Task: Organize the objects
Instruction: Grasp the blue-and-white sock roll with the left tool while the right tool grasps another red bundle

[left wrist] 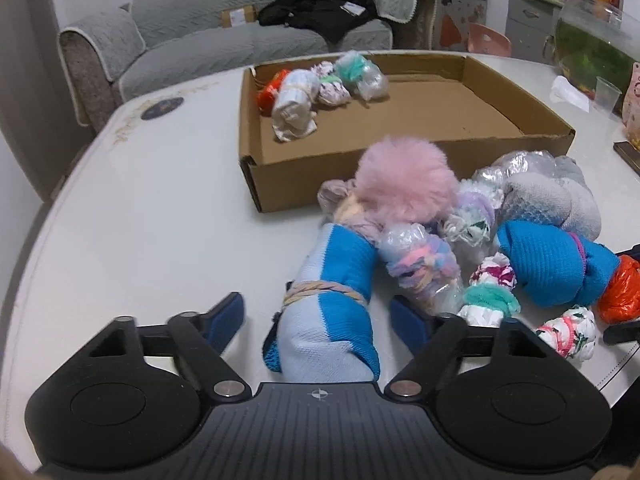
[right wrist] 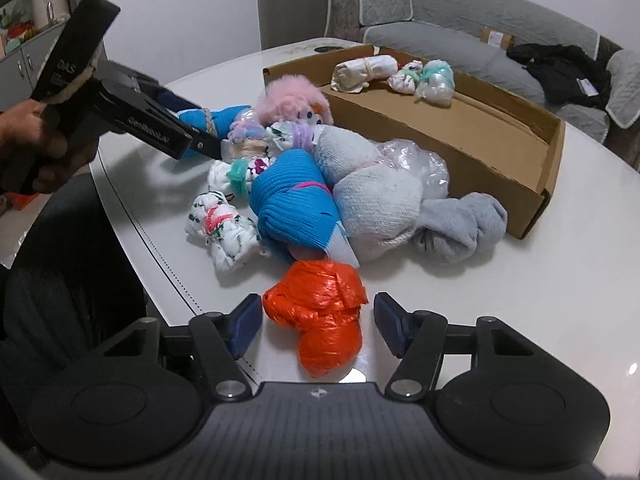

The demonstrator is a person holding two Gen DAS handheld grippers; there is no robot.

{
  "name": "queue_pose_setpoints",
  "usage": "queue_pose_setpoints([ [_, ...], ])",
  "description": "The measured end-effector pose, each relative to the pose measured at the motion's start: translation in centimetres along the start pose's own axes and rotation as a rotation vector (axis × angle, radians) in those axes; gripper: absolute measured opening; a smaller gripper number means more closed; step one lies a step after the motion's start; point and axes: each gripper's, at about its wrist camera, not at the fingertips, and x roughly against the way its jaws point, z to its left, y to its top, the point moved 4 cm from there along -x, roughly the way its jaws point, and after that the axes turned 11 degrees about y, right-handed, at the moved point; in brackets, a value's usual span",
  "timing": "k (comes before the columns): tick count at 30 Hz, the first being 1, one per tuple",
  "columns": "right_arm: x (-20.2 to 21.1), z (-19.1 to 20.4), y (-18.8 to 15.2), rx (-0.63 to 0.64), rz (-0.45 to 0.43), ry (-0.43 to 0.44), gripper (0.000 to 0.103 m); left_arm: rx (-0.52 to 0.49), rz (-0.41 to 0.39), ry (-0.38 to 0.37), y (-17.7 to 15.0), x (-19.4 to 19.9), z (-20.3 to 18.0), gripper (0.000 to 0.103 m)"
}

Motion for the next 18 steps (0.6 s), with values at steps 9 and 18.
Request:
queue_pose_setpoints([
  [9,1.2,-0.4,-1.0,-0.024,-0.019,0.015,0.040,0.028,0.000,-0.037,0.1,0.2,0.6,0.051],
  [18,4.8,-2.8,0.4,-0.032,-0.062,-0.025,0.040,0.082,-0.021,0.013,1.7,3.3,4.3,0.051],
])
